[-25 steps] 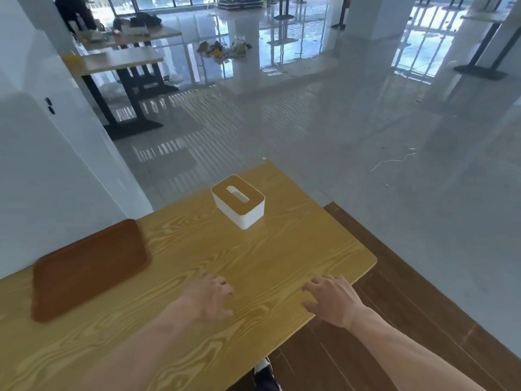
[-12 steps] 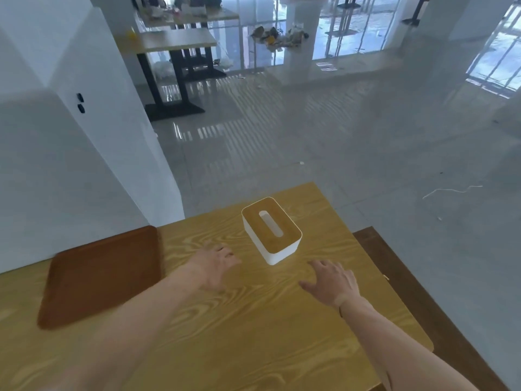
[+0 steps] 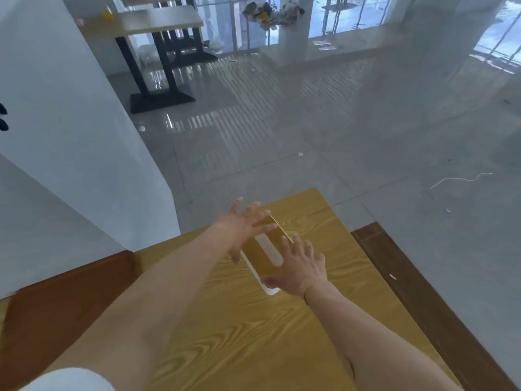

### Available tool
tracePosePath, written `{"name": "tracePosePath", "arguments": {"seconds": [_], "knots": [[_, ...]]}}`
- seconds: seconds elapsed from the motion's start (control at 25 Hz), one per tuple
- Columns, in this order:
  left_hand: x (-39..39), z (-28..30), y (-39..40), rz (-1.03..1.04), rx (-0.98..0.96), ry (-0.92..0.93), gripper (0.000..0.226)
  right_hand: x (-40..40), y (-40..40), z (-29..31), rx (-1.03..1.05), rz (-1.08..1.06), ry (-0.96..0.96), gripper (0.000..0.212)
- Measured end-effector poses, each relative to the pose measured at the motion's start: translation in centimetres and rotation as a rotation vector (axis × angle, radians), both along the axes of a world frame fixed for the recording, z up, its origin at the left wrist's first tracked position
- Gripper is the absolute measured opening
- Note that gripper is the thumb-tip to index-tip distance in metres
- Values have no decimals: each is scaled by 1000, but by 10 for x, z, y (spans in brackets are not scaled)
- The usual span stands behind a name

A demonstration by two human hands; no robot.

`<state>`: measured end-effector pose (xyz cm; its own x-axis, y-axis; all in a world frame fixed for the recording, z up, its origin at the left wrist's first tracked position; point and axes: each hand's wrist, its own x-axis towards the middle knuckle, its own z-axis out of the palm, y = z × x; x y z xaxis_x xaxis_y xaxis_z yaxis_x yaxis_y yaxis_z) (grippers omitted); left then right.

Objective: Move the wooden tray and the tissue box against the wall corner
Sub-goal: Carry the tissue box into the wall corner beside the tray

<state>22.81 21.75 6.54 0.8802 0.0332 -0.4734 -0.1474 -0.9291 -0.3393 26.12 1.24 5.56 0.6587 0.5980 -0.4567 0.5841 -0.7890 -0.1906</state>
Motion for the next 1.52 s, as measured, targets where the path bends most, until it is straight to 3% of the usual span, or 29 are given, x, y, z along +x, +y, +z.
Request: {"name": "tracePosePath", "arguments": {"seconds": [0.2,0.48,0.68,1.0,1.52], "knots": [[43,-27,-2,-155,-7,99,152,-10,22,-36,-47,-97,21,135],[38,-33,5,-118,-99,121,158,-6,16,-51,72,-80,59,137],[-12,-32,-7,103,-132,47,149,5,9,-36,12,117,-20,139],[-145,-18,-87,580,-239,-124,138,-27,-24,14,17,644,-157,134],[-291,16,-233,828,-219,-462,133,-110,-119,54,218,1020,-230,132]]}}
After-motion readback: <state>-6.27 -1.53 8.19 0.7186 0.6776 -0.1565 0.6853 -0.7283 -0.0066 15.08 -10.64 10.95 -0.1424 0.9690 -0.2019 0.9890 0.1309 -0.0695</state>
